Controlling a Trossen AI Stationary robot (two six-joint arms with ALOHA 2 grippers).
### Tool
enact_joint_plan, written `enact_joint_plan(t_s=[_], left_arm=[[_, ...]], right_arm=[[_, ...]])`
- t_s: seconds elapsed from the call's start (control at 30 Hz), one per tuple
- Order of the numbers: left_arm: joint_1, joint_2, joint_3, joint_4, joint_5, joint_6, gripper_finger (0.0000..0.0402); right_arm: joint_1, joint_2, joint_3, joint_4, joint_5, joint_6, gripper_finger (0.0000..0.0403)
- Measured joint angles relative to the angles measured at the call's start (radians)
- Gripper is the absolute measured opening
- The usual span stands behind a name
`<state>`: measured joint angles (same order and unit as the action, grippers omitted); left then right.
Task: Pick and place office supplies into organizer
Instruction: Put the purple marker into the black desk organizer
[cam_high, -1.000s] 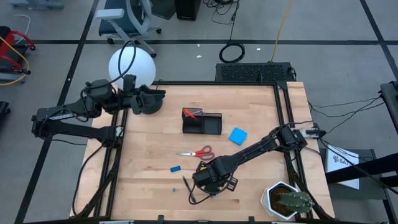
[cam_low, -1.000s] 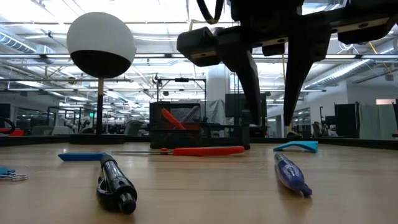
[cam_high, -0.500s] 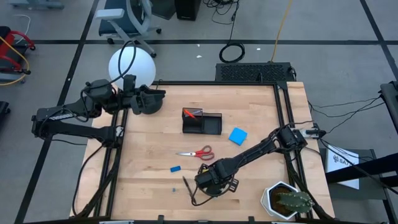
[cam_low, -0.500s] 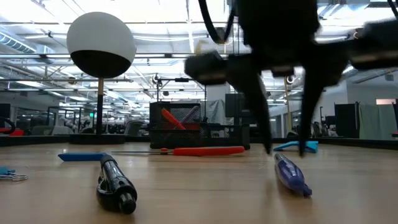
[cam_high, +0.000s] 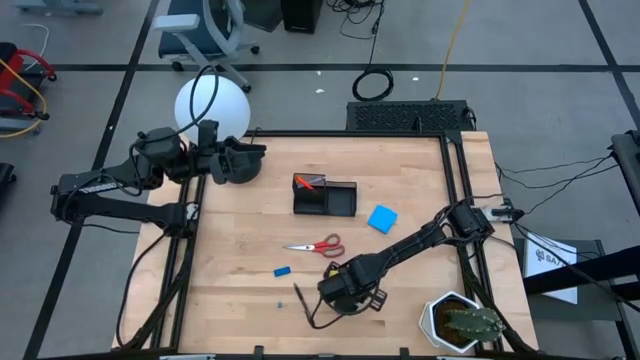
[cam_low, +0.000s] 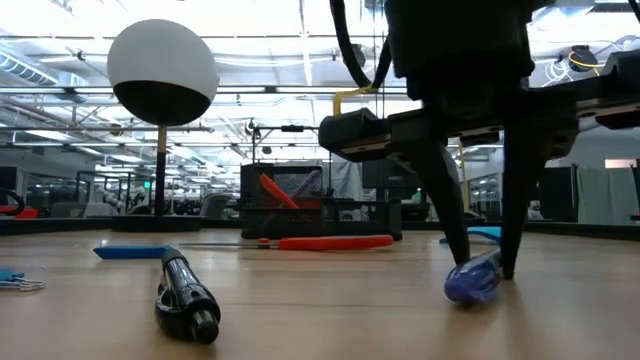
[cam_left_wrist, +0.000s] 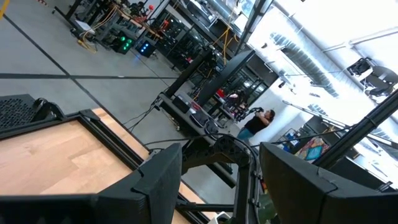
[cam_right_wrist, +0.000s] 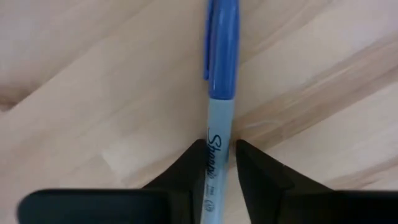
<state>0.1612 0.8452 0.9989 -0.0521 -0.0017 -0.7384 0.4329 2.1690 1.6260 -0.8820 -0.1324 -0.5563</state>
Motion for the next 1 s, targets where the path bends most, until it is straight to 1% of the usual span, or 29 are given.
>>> enact_joint_plan(t_s=[0.13,0.17,0.4,0.6,0.8,1.0], left_arm=[[0.0,0.0,0.0,0.0,0.0,-0.001,0.0221],[0.0,0.0,0.0,0.0,0.0,0.0,0.0221],[0.0,0.0,0.0,0.0,0.0,0.0,0.0221],[0.0,0.0,0.0,0.0,0.0,-0.001,0.0221],[0.0,0.0,0.0,0.0,0.0,0.0,0.0221],[0.0,0.0,0.0,0.0,0.0,0.0,0.0221]], right_arm=[[-0.001,0.001,-0.001,0.004,-0.034,0.043,0.0027],[-0.002,0.002,-0.001,0.005,-0.039,0.054,0.0025],[-0.002,-0.001,-0.002,0.01,-0.053,0.118,0.0025],[-0.007,-0.02,-0.004,0.014,-0.057,0.125,0.0025],[-0.023,-0.082,-0.007,0.012,-0.07,0.132,0.0025],[-0.046,-0.15,-0.006,0.029,-0.052,0.194,0.0025]])
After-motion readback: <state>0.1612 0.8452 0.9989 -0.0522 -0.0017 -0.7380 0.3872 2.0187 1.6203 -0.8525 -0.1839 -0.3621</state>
